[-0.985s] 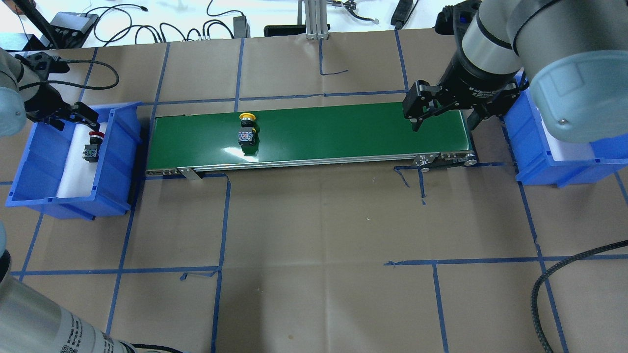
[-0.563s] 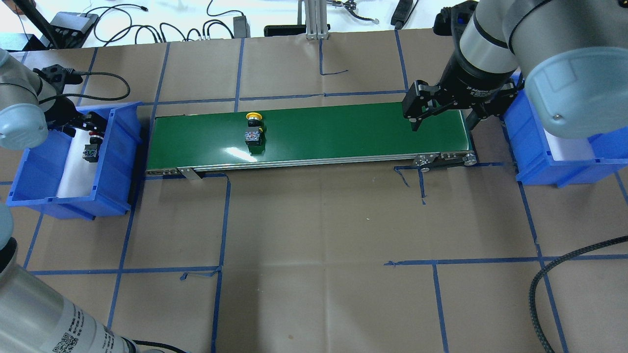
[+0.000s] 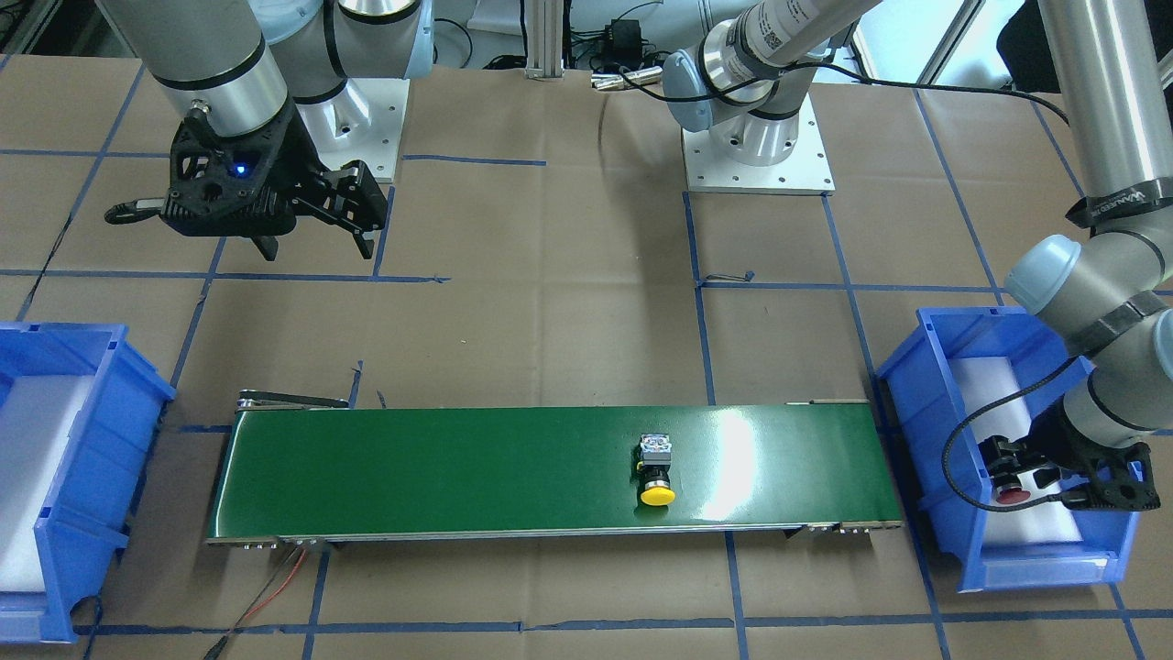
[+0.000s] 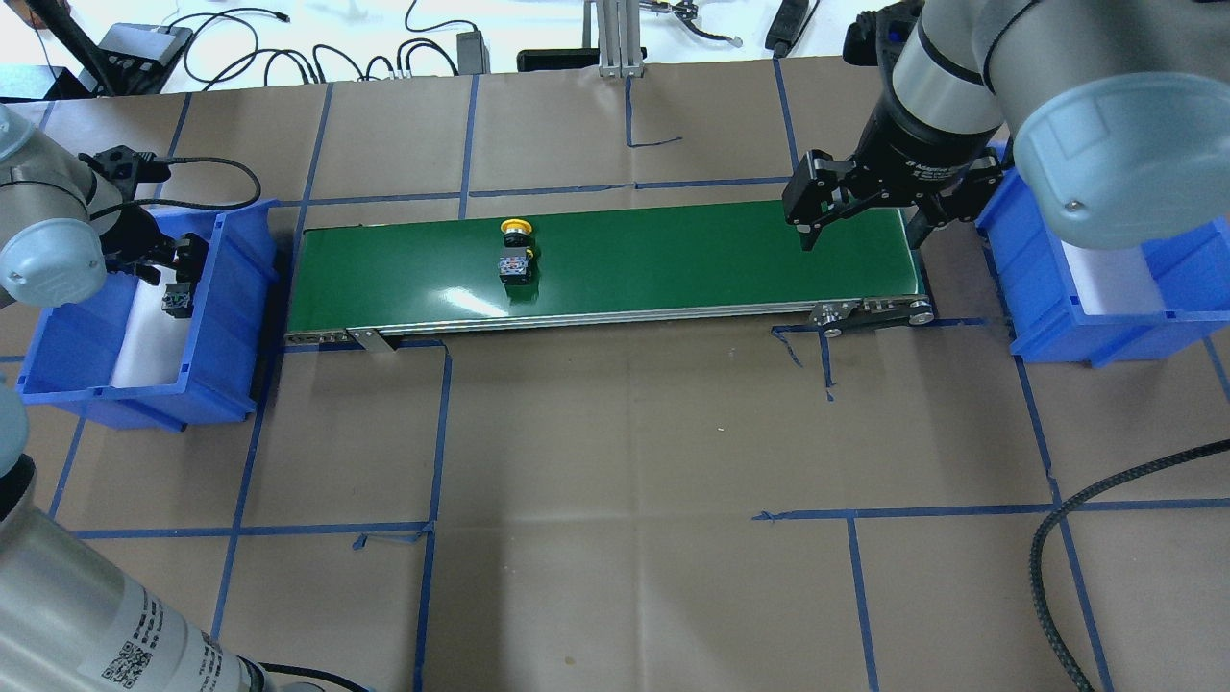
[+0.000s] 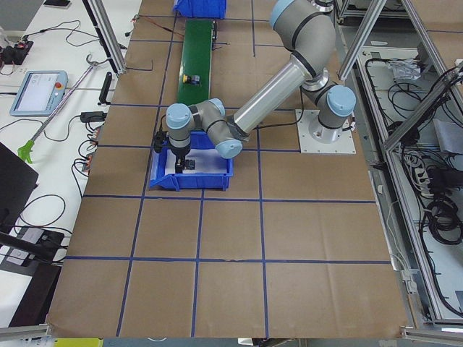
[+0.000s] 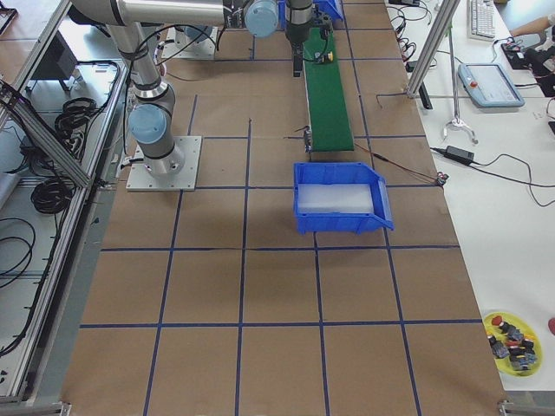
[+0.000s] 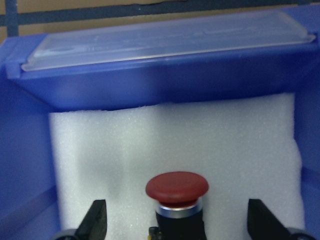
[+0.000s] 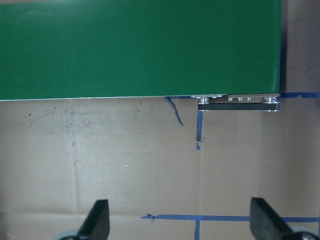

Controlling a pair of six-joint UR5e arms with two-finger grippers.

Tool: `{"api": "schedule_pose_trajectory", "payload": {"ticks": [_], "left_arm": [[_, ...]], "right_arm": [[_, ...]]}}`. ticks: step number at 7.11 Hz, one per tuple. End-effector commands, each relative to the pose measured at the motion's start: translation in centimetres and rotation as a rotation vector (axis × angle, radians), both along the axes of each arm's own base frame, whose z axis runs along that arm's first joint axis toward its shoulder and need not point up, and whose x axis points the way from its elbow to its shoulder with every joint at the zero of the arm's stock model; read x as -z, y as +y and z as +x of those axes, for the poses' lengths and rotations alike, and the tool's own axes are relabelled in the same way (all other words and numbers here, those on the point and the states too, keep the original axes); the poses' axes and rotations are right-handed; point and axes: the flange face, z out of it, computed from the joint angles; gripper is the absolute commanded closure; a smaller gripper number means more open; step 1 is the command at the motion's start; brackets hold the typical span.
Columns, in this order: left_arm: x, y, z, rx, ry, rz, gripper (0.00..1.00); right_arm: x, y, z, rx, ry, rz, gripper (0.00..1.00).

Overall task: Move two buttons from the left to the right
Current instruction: 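Grasp the red-capped button with the left gripper while the right gripper nears the belt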

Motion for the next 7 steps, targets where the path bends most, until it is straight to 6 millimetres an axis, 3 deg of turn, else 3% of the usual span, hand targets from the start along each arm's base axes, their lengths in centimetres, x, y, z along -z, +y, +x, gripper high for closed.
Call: {"api": "schedule_pose_trajectory", "payload": {"ticks": [1,3,4,5,7], "left_arm": [[-0.1,0.2,-0.1,-0.012,0.005,0.004,0.53],[-1.9,-0.2,0.4,-0.008,-0.009,-0.011,0.88],[-2.7,-0.2,0.4,-0.008,0.000,0.003,0.96],[-4.7,0.0,0.3,-0.008,-0.012,-0.014,0.96],[-11.6,-0.2,0.4,-0.005,0.004,0.026,0.96]], "right_arm": [[0.4,-2.1,0.1,0.000,-0.003,0.009,0.00],[0.9,-3.7,0.2,-0.001,-0.002,0.014,0.00],[1.7,-4.2,0.2,-0.001,-0.001,0.028,0.00],[2.2,-4.6,0.2,-0.001,-0.001,0.030,0.00],[3.6,-6.1,0.3,0.000,-0.005,0.009,0.00]]}}
